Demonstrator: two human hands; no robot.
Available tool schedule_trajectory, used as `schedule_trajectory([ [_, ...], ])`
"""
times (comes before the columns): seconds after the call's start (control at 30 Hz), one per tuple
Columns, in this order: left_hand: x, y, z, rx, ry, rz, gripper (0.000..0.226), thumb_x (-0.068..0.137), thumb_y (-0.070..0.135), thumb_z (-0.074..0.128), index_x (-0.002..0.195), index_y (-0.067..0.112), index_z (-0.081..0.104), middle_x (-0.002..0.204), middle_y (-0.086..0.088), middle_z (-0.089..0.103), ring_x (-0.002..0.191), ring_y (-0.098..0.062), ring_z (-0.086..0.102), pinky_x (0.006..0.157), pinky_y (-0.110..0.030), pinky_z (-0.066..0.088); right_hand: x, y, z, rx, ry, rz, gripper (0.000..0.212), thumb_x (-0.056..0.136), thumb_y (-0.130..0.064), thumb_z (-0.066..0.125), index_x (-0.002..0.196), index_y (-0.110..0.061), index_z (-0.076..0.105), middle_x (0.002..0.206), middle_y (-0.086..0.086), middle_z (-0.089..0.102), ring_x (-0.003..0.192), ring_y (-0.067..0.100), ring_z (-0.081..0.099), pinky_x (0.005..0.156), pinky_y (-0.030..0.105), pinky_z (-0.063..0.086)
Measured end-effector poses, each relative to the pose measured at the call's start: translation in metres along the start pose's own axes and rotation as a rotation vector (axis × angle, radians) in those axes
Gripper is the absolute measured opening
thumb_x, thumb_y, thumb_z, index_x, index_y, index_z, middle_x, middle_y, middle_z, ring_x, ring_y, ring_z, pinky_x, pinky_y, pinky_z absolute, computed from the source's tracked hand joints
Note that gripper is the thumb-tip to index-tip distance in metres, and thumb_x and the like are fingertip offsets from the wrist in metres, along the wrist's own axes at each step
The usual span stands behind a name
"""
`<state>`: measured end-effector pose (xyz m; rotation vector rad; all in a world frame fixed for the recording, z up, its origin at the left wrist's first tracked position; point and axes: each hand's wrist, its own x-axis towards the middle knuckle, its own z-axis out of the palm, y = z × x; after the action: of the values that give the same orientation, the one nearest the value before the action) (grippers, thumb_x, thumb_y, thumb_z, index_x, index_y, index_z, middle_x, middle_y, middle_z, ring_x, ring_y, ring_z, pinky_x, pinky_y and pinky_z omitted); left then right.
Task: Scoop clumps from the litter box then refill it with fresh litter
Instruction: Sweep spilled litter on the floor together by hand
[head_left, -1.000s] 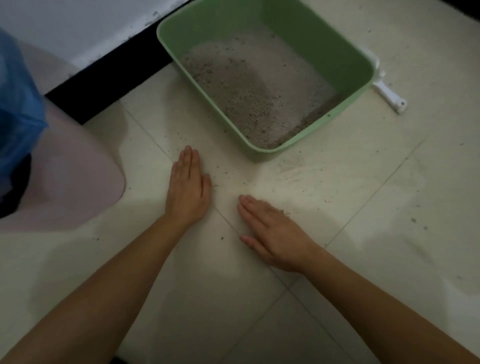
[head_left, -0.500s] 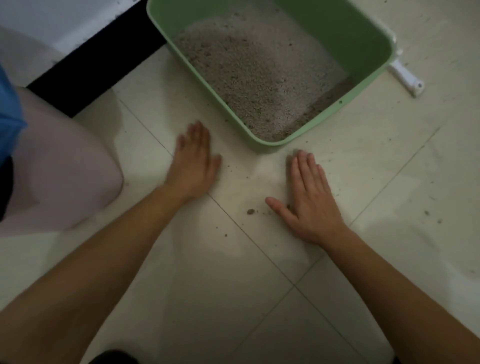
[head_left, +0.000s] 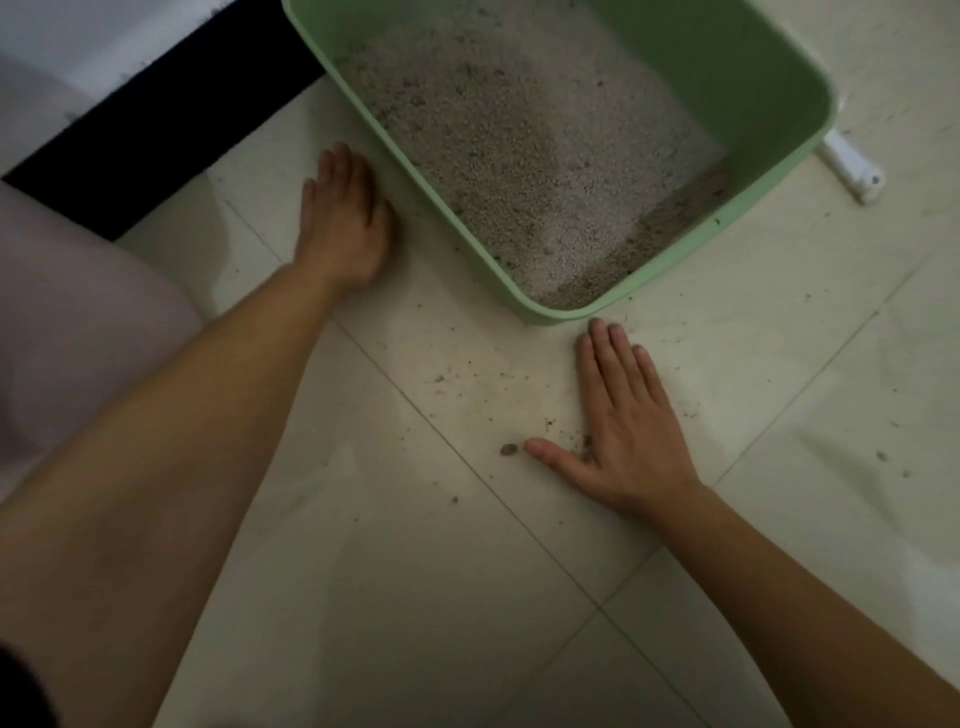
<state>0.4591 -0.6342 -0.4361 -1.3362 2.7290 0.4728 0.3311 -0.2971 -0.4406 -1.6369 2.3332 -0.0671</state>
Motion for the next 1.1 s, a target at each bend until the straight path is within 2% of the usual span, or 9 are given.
schedule_trajectory([
  [0.23, -0.033, 0.03, 0.032, 0.101, -0.071, 0.285, 0.071, 0.091, 0.043, 0.017, 0.15, 0.004, 0.028, 0.158, -0.018, 0.024, 0.147, -0.034, 0.018, 0.112, -0.053, 0.023, 0.003, 0.0, 0.0, -0.008, -0.007, 0.018, 0.114, 0.083, -0.087, 0.024, 0.156, -0.005, -0.005, 0.164, 0.011, -0.014, 0.151, 0.023, -0.014, 0.123, 0.046, 0.008],
  [0.4, -0.13, 0.066, 0.056, -0.052, -0.114, 0.513, 0.064, 0.095, 0.034, 0.027, 0.149, 0.0, 0.031, 0.156, -0.021, 0.027, 0.147, -0.033, 0.02, 0.12, -0.046, 0.01, 0.002, 0.0, 0.004, -0.015, 0.016, 0.013, 0.109, 0.086, -0.084, 0.022, 0.156, -0.004, -0.002, 0.164, 0.012, -0.01, 0.152, 0.023, -0.012, 0.124, 0.044, 0.005],
  [0.5, -0.175, 0.072, 0.06, -0.169, -0.167, 0.603, 0.056, 0.098, 0.028, 0.031, 0.146, -0.001, 0.037, 0.155, -0.017, 0.032, 0.147, -0.027, 0.024, 0.121, -0.041, 0.016, 0.002, 0.001, 0.007, -0.002, 0.028, 0.007, 0.098, 0.092, -0.076, 0.02, 0.157, -0.005, -0.001, 0.165, 0.012, -0.009, 0.151, 0.022, -0.012, 0.124, 0.043, 0.003],
  [0.6, -0.198, 0.056, 0.051, -0.264, -0.047, 0.463, 0.054, 0.1, 0.026, 0.033, 0.146, -0.001, 0.038, 0.155, -0.015, 0.033, 0.146, -0.022, 0.027, 0.119, -0.038, 0.024, 0.002, 0.004, 0.007, 0.012, 0.031, 0.0, 0.092, 0.095, -0.071, 0.018, 0.157, -0.007, -0.001, 0.165, 0.01, -0.009, 0.151, 0.021, -0.012, 0.123, 0.043, 0.003],
  [0.73, -0.211, 0.007, 0.037, -0.238, 0.199, 0.038, 0.055, 0.1, 0.029, 0.027, 0.149, 0.003, 0.032, 0.156, -0.013, 0.03, 0.147, -0.019, 0.021, 0.121, -0.036, 0.015, -0.001, 0.008, 0.005, 0.015, 0.004, -0.051, 0.09, 0.095, -0.071, 0.015, 0.157, -0.008, -0.003, 0.165, 0.01, -0.01, 0.151, 0.02, -0.013, 0.124, 0.042, 0.001],
  [0.83, -0.234, -0.033, 0.04, -0.112, 0.224, -0.226, 0.062, 0.096, 0.032, 0.021, 0.148, 0.002, 0.033, 0.156, -0.018, 0.029, 0.147, -0.028, 0.023, 0.121, -0.045, 0.013, -0.007, 0.006, 0.004, 0.018, -0.019, -0.068, 0.091, 0.094, -0.073, 0.011, 0.157, -0.008, -0.006, 0.164, 0.011, -0.013, 0.151, 0.02, -0.016, 0.124, 0.042, 0.0],
  [0.9, -0.247, -0.038, 0.051, -0.014, 0.183, -0.3, 0.066, 0.094, 0.034, 0.02, 0.15, 0.002, 0.028, 0.159, -0.018, 0.022, 0.148, -0.029, 0.016, 0.121, -0.047, 0.007, -0.011, 0.0, 0.005, 0.016, -0.021, -0.063, 0.092, 0.094, -0.073, 0.01, 0.156, -0.007, -0.007, 0.163, 0.012, -0.015, 0.15, 0.021, -0.017, 0.124, 0.043, 0.0],
  [1.0, -0.236, -0.009, 0.061, -0.116, 0.167, -0.355, 0.069, 0.093, 0.036, 0.017, 0.153, 0.002, 0.015, 0.162, -0.017, 0.009, 0.15, -0.026, 0.003, 0.121, -0.043, -0.002, -0.022, -0.014, 0.008, 0.018, -0.047, -0.089, 0.092, 0.094, -0.073, 0.008, 0.156, -0.007, -0.009, 0.163, 0.013, -0.017, 0.15, 0.022, -0.02, 0.124, 0.043, 0.0],
  [1.1, -0.224, 0.043, 0.068, -0.287, 0.111, -0.152, 0.067, 0.095, 0.035, 0.015, 0.153, 0.002, 0.01, 0.162, -0.015, 0.004, 0.15, -0.021, -0.001, 0.121, -0.033, -0.008, -0.041, -0.031, 0.014, -0.011, -0.118, -0.222, 0.092, 0.094, -0.073, 0.008, 0.155, -0.007, -0.011, 0.162, 0.012, -0.02, 0.149, 0.022, -0.022, 0.124, 0.043, 0.001],
])
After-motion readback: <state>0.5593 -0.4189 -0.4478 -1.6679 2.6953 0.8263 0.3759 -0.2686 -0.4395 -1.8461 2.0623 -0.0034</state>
